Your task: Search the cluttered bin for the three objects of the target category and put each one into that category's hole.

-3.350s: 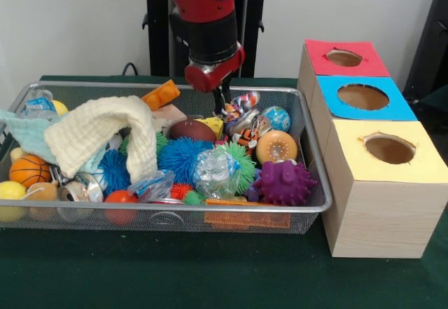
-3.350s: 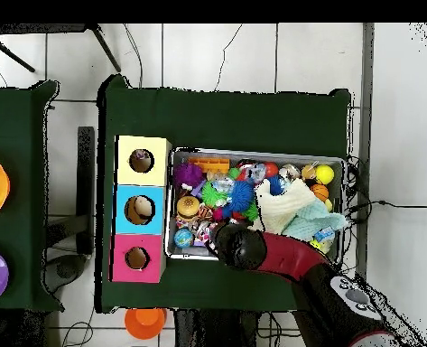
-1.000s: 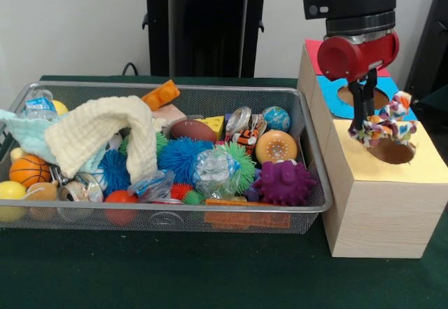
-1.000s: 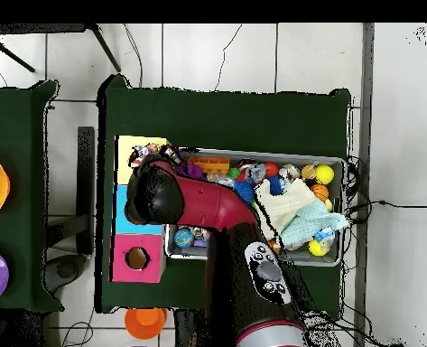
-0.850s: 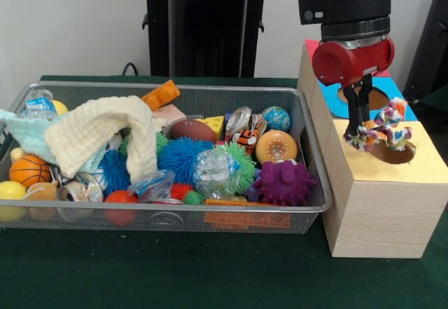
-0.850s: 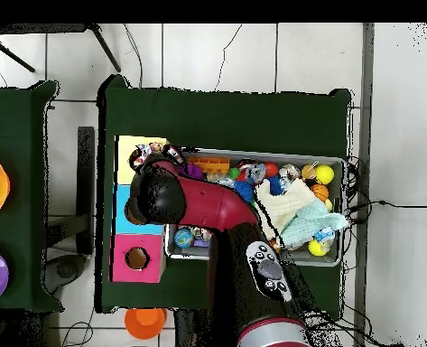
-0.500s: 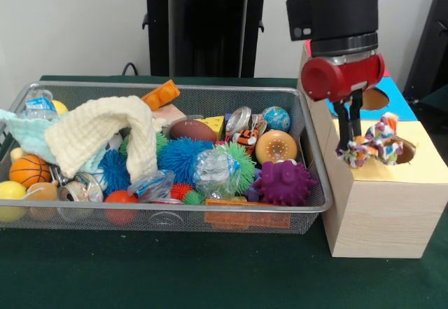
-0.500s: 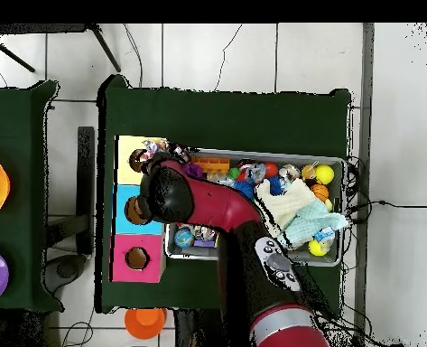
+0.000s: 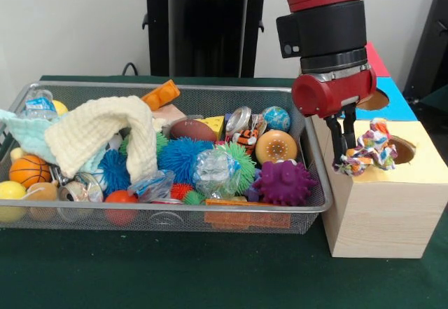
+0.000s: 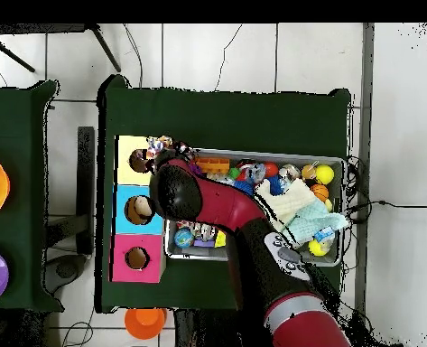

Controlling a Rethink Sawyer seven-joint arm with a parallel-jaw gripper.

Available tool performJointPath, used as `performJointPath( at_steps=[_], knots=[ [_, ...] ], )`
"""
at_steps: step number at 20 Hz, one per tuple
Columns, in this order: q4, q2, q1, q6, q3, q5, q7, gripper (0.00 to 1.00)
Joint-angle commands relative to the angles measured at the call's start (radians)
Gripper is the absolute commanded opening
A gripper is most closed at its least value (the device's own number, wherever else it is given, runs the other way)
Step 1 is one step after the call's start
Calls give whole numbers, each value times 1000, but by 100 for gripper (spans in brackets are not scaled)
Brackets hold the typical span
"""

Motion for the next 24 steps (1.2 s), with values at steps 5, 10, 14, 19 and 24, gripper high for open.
performJointPath(
  at_steps=[5,10,14,19,24],
  knots=[
    [98,29,-5,-6,98,27,333,0],
    [119,-13,-1,19,95,35,334,0],
    [123,-18,18,30,76,41,331,0],
    [125,-46,40,30,41,47,329,0],
    [139,-36,32,24,66,47,332,0]
  ],
)
